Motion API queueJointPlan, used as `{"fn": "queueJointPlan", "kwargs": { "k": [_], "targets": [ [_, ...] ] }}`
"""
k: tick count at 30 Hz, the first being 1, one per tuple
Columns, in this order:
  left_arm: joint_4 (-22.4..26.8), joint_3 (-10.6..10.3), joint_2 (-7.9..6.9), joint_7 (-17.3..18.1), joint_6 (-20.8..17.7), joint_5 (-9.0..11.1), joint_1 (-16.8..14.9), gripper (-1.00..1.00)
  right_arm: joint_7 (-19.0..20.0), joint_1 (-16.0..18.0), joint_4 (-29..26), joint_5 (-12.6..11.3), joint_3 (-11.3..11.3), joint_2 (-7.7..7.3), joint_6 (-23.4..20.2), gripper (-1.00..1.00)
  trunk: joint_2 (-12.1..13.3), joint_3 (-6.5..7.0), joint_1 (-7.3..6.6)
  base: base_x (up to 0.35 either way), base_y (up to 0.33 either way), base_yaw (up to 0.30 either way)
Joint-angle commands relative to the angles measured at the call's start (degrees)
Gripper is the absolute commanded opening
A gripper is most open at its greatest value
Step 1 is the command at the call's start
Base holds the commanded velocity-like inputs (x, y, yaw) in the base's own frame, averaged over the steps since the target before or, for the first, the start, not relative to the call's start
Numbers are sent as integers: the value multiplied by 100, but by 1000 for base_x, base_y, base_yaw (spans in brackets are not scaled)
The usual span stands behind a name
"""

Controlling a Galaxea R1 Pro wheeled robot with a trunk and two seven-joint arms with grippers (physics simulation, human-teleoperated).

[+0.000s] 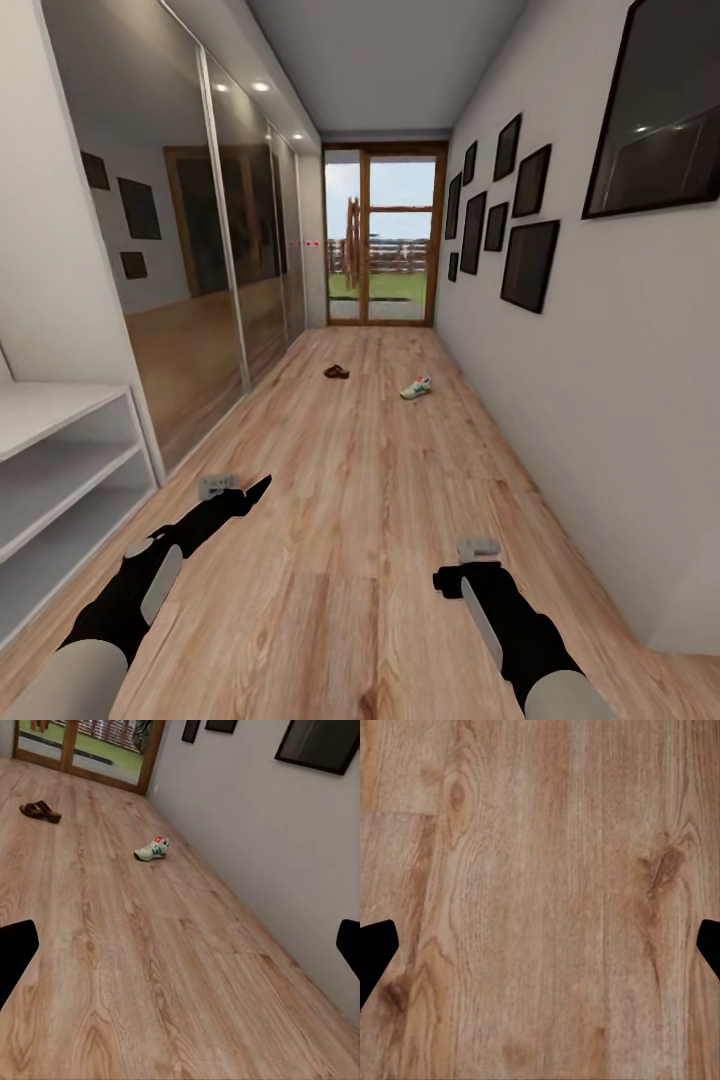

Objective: Pick up the two gym shoes and the two sandals from the corridor floor and place them onto the hallstand (shoe rack) in the corridor, making sure they are on the rack and not on the floor. Arrange them so the two gym shoes are next to each other and the two sandals are next to each other.

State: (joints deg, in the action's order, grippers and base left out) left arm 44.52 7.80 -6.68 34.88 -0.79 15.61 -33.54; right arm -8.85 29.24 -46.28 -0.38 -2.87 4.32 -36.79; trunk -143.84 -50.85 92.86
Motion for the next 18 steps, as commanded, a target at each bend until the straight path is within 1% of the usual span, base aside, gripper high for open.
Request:
{"fn": "queueJointPlan", "kwargs": {
  "k": [1, 6, 18],
  "targets": [
    [-4, 6, 0, 28, -9, 30, -4, 100, -29, 3, -8, -6, -14, -1, -30, 100, -2, -6, 2, 349, -79, 0],
    [-4, 6, 0, 28, -9, 30, -4, 100, -29, 3, -5, -6, -12, -1, -30, 100, -2, -6, 2, 349, -47, 0],
    [-4, 10, 0, 28, -9, 30, -4, 100, -21, 2, -14, -6, -12, -1, -30, 100, -2, -6, 2, 349, -3, 0]
  ]
}}
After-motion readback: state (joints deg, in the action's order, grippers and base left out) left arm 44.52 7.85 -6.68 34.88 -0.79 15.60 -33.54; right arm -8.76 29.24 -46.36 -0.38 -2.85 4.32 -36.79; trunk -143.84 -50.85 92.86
